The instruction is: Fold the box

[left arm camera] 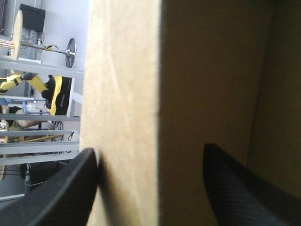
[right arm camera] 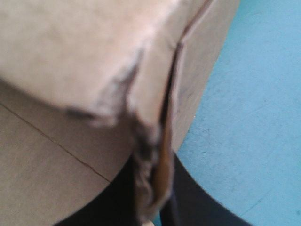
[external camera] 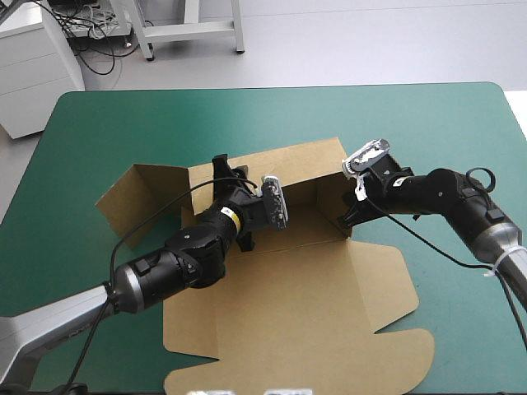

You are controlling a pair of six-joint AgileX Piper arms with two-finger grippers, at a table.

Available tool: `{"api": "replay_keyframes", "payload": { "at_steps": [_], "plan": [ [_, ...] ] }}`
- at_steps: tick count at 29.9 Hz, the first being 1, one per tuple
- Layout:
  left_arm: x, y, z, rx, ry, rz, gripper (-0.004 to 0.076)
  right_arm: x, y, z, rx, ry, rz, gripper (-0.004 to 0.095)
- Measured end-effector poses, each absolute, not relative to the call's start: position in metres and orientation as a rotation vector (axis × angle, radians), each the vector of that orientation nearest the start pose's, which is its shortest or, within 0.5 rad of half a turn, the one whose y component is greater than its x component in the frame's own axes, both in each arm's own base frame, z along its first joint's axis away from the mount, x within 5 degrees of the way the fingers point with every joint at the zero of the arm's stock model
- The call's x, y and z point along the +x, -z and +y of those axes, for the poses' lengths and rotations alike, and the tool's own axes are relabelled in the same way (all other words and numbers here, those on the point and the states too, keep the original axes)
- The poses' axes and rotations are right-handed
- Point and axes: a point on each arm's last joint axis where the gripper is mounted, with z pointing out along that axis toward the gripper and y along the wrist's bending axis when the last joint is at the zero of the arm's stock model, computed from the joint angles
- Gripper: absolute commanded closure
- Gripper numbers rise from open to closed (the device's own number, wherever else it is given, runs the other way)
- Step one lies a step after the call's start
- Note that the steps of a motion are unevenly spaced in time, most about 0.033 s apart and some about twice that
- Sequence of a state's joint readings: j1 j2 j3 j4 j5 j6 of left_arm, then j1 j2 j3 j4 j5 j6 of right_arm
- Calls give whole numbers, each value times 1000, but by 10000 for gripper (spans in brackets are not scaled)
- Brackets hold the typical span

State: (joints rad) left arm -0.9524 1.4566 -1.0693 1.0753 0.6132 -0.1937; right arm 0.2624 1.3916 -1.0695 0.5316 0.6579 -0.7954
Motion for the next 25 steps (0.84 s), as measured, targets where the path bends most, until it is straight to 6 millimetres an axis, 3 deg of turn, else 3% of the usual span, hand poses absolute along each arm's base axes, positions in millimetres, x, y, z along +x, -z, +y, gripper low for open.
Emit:
{"api": "replay_keyframes", "payload": {
  "at_steps": [7, 13, 15, 17, 18, 19, 25],
  "plan": [
    [197, -320, -243, 1447, -393, 1537, 200, 284, -307, 94, -739, -195, 2247, 930],
    [183, -335, -253, 1436, -399, 1525, 223, 286, -308, 91, -648, -182, 2263, 930],
    [177, -343, -258, 1427, -390, 1511, 319, 287, -308, 91, -637, -180, 2259, 930],
    [171, -353, -261, 1413, -389, 1508, 529, 287, -308, 91, -629, -180, 2257, 930],
    [169, -358, -263, 1407, -392, 1503, 678, 287, -309, 91, -627, -180, 2255, 930],
    [168, -361, -263, 1408, -402, 1502, 745, 287, -309, 91, -625, -180, 2255, 930],
    [166, -385, -261, 1448, -405, 1525, 729, 287, -309, 91, -621, -180, 2252, 929]
  ]
}}
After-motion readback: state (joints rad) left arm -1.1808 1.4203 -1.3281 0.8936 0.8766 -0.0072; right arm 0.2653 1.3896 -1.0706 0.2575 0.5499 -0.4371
